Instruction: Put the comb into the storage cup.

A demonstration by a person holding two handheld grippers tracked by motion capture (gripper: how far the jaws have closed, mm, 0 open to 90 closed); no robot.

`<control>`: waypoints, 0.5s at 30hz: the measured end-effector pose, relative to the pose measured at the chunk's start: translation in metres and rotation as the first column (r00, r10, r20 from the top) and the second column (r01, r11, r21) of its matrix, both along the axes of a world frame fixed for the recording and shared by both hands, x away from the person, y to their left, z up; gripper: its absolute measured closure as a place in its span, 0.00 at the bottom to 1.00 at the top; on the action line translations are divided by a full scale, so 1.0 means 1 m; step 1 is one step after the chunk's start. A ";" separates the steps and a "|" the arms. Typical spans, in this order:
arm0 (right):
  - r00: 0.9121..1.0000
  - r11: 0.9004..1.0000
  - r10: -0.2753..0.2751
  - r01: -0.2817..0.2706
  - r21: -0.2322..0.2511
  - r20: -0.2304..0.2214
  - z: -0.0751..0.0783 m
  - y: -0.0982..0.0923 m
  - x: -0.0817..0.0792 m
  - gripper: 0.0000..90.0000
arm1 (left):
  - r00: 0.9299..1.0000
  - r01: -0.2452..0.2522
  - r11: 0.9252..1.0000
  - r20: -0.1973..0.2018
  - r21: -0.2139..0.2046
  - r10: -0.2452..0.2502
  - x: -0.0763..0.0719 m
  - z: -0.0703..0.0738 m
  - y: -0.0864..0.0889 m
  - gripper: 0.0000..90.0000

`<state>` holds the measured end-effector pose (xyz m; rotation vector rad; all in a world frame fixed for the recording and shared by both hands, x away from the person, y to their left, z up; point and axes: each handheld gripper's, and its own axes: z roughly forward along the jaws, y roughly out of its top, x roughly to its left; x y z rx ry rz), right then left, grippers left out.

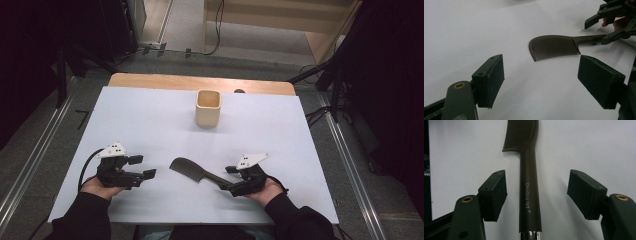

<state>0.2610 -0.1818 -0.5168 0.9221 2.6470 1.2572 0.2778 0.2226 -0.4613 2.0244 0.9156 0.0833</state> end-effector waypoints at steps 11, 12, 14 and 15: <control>0.999 0.999 0.012 -0.011 -0.036 0.038 -0.003 0.001 -0.004 0.48 | 1.000 -0.002 1.000 0.000 0.000 0.002 0.000 0.000 0.000 0.24; 0.999 0.999 0.016 -0.015 -0.039 0.049 -0.003 0.001 -0.004 0.50 | 1.000 -0.002 1.000 0.000 0.000 0.002 0.000 0.000 0.000 0.24; 0.998 0.999 0.023 -0.021 -0.043 0.056 -0.003 0.001 -0.005 0.52 | 1.000 -0.003 1.000 -0.001 -0.001 0.003 0.000 0.000 0.000 0.24; 0.998 0.999 0.027 -0.024 -0.045 0.058 -0.003 0.001 -0.006 0.53 | 1.000 -0.002 1.000 0.000 -0.001 0.002 0.000 0.000 0.000 0.24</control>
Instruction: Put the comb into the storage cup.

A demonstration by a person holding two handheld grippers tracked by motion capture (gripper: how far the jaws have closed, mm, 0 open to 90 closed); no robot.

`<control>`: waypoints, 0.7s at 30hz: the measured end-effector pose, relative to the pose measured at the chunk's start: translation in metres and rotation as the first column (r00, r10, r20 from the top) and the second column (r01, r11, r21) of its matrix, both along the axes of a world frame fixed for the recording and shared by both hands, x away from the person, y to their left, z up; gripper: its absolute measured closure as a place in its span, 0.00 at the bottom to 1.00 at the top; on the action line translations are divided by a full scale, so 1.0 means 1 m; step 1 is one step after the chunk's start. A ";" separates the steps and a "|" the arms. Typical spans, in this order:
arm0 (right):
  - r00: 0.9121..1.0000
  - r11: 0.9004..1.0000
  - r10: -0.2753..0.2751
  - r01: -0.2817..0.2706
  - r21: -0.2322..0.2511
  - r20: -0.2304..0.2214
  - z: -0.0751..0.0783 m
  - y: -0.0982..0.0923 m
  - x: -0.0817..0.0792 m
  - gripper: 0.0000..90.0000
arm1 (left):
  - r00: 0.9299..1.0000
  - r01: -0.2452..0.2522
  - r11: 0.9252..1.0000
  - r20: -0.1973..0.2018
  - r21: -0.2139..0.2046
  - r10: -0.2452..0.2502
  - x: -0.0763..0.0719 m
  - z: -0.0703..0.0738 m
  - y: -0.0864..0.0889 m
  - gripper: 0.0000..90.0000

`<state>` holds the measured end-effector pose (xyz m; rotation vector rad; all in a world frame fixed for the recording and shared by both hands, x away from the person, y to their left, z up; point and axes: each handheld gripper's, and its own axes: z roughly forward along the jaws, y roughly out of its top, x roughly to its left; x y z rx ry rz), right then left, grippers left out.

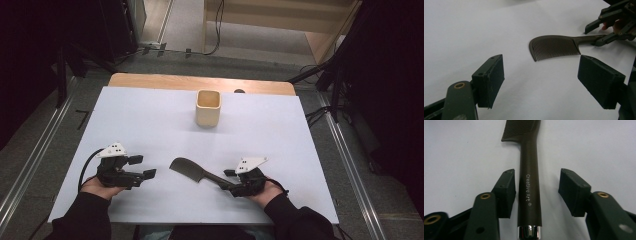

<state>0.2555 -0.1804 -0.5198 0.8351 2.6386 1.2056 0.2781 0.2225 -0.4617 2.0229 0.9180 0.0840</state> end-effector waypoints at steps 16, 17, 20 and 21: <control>1.000 1.000 0.006 -0.006 -0.005 0.008 -0.001 0.002 -0.005 0.77 | 1.000 0.003 1.000 0.000 0.002 -0.003 0.000 0.000 0.000 0.24; 1.000 1.000 0.007 -0.007 -0.005 0.004 -0.001 0.001 -0.005 0.77 | 1.000 0.002 1.000 0.000 0.002 -0.002 0.000 0.000 0.000 0.24; 1.000 1.000 0.001 -0.001 -0.011 -0.012 0.001 0.003 -0.004 0.78 | 1.000 0.002 1.000 0.000 0.001 -0.002 0.000 0.000 0.000 0.24; 1.000 1.000 0.003 -0.003 -0.013 -0.013 0.001 0.003 -0.004 0.78 | 1.000 0.000 1.000 0.000 0.000 0.000 0.001 0.000 0.000 0.24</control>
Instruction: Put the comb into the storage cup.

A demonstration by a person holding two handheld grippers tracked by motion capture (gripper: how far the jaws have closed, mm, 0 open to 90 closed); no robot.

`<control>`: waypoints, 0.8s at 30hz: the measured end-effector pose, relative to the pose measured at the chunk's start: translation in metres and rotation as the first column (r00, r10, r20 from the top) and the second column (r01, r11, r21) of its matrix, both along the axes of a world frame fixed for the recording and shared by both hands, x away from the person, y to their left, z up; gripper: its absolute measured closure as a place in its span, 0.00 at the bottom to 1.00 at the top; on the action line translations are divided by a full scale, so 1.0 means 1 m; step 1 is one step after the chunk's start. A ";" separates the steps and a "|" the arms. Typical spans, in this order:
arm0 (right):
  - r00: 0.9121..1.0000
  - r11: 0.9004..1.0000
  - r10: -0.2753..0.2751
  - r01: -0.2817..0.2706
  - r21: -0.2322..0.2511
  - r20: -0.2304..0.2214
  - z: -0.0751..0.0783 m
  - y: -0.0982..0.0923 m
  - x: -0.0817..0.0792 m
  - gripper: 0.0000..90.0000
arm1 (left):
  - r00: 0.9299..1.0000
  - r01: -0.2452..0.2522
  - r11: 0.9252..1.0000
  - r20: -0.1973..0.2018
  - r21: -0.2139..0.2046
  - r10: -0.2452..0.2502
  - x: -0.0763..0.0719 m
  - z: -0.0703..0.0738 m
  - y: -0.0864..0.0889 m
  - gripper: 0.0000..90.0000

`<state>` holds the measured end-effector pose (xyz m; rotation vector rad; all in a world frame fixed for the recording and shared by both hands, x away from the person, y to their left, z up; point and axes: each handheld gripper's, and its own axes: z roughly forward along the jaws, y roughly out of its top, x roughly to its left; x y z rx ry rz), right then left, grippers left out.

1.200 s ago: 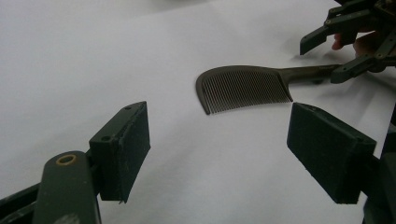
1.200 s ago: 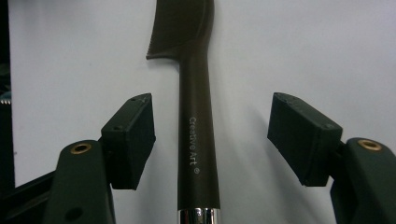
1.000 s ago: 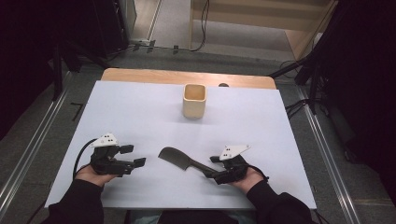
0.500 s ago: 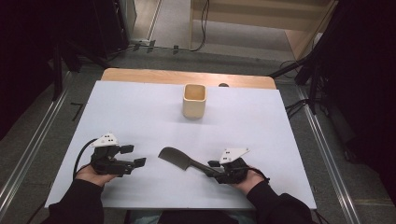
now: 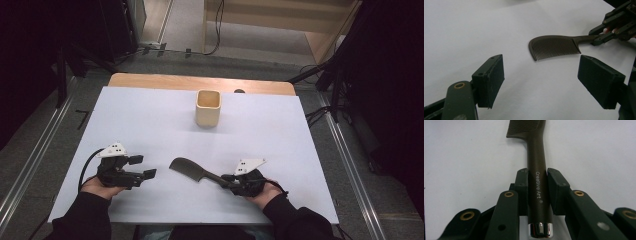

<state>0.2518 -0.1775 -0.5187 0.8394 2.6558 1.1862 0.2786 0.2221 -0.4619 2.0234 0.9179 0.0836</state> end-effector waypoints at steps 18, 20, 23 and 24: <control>0.998 0.999 -0.021 0.024 0.044 -0.053 0.009 0.000 0.006 0.78 | 1.000 -0.003 1.000 -0.013 -0.003 0.003 0.000 0.001 0.000 0.24; 0.998 0.998 -0.034 0.037 0.058 -0.052 0.012 -0.002 0.007 0.78 | 1.000 -0.003 1.000 -0.016 -0.002 0.003 0.000 0.001 0.000 0.24; 0.998 0.996 -0.043 0.047 0.074 -0.049 0.014 -0.003 0.007 0.78 | 1.000 -0.005 1.000 -0.027 -0.008 0.005 0.000 0.001 -0.001 0.24; 0.997 0.995 -0.057 0.061 0.081 -0.052 0.017 -0.004 0.008 0.78 | 1.000 -0.004 1.000 -0.029 -0.009 0.003 0.001 0.001 -0.001 0.24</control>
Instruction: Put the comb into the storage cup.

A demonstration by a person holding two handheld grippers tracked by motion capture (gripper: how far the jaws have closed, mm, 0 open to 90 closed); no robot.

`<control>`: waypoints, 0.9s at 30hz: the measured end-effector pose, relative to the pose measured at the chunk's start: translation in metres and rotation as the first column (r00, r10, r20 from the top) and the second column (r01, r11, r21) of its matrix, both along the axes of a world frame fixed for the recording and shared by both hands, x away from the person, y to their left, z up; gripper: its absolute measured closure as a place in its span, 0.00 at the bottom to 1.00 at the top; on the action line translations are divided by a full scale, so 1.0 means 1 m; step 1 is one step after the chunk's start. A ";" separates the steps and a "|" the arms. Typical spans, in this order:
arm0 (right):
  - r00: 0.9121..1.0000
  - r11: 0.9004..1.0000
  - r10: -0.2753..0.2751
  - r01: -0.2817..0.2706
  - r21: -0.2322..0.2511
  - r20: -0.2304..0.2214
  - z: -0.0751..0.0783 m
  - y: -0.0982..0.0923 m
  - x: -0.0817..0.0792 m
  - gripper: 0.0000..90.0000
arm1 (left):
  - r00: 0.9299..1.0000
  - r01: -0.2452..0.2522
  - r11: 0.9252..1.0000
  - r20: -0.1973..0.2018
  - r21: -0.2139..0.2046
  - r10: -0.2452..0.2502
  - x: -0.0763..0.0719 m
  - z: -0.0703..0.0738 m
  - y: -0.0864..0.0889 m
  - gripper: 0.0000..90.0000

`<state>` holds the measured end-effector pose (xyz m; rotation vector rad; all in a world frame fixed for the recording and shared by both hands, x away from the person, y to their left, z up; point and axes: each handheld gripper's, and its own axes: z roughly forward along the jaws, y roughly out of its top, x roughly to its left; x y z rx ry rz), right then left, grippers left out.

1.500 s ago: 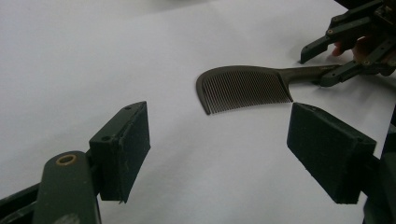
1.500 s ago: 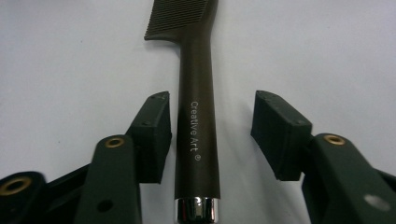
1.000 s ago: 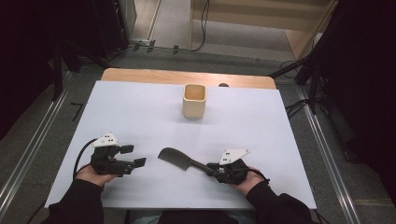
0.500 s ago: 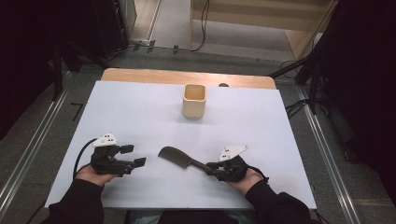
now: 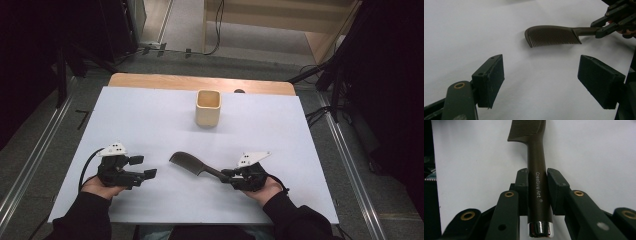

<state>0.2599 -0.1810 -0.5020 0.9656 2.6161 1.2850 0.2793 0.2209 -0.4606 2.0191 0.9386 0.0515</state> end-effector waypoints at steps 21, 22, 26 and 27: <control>0.991 0.989 -0.137 0.137 0.051 -0.009 0.017 -0.009 0.008 0.78 | 0.999 0.014 1.000 -0.029 -0.010 -0.014 0.001 0.004 -0.009 0.24; 0.990 0.988 -0.143 0.144 0.053 -0.010 0.018 -0.010 0.008 0.78 | 0.999 0.014 1.000 -0.030 -0.015 -0.015 0.001 0.004 -0.009 0.24; 0.986 0.985 -0.163 0.164 0.057 -0.013 0.019 -0.012 0.009 0.78 | 0.999 0.014 1.000 -0.042 -0.021 -0.014 0.002 0.005 -0.011 0.24; 0.985 0.983 -0.173 0.173 0.056 -0.008 0.021 -0.014 0.009 0.78 | 0.999 0.016 1.000 -0.045 -0.023 -0.017 0.002 0.005 -0.012 0.24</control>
